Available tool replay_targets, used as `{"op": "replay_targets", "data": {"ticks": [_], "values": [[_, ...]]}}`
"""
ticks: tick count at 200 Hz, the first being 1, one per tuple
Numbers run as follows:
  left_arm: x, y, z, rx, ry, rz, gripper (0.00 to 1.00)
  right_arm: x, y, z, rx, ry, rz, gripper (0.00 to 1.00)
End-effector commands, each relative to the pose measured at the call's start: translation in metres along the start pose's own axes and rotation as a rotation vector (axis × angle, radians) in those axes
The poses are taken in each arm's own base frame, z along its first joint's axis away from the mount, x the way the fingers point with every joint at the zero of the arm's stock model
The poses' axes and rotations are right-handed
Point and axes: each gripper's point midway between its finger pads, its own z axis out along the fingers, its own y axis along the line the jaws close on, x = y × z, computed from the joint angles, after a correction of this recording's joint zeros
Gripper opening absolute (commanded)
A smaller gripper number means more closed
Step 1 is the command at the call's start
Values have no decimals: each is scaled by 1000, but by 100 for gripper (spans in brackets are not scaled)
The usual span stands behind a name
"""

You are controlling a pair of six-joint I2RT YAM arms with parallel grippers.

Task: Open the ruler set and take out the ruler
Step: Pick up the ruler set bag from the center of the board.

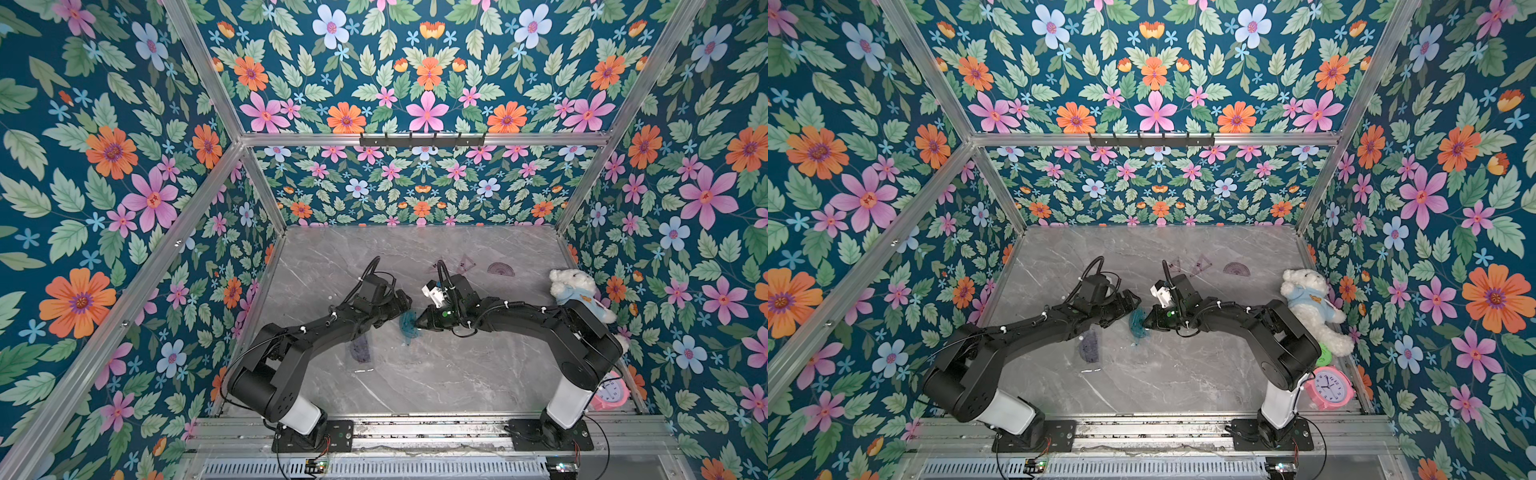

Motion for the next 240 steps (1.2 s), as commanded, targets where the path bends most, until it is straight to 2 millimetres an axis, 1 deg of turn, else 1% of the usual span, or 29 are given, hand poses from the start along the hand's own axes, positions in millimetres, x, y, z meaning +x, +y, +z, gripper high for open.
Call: {"op": "replay_targets", "data": {"ticks": [1,15,27,34,40,43,46,47,56,75,90,103,125,133,161,176,193,214,240], "values": [[-21,-4,-16,22,-37,71,96,16,-6,-8,52,68,-35,2],[-37,-14,-27,67,-52,128,96,19,-2,-16,61,87,-59,2],[-46,-26,-34,107,-37,211,96,22,3,-24,71,108,-92,2],[-47,-33,-38,132,-9,272,96,23,6,-31,81,121,-112,2],[-46,-38,-40,144,21,335,96,27,4,-34,99,143,-122,2],[-46,-40,-41,148,33,366,95,25,13,-43,94,130,-148,3],[-47,-44,-43,156,38,399,95,25,15,-46,96,132,-159,2],[-45,-42,-43,147,51,408,95,26,15,-47,97,135,-163,3],[-43,-49,-48,161,78,499,95,29,19,-57,109,153,-190,3],[-29,-57,-60,221,138,642,94,37,23,-75,133,186,-240,3],[-13,-63,-72,293,168,730,94,45,29,-87,136,208,-274,3],[4,-66,-82,346,177,822,94,52,34,-96,131,223,-288,3],[39,-73,-102,464,192,1001,94,58,43,-108,114,229,-308,4],[46,-77,-110,514,178,1044,94,60,47,-112,102,230,-313,4],[54,-102,-135,675,103,1095,95,63,64,-121,50,234,-329,5],[55,-112,-143,734,92,1103,94,65,74,-125,12,245,-334,5],[60,-122,-148,806,131,1089,93,67,81,-129,-13,248,-338,5],[71,-132,-152,882,220,1063,91,66,88,-133,-31,241,-349,6],[82,-133,-150,911,315,1028,90,64,98,-137,-57,226,-365,7]]}}
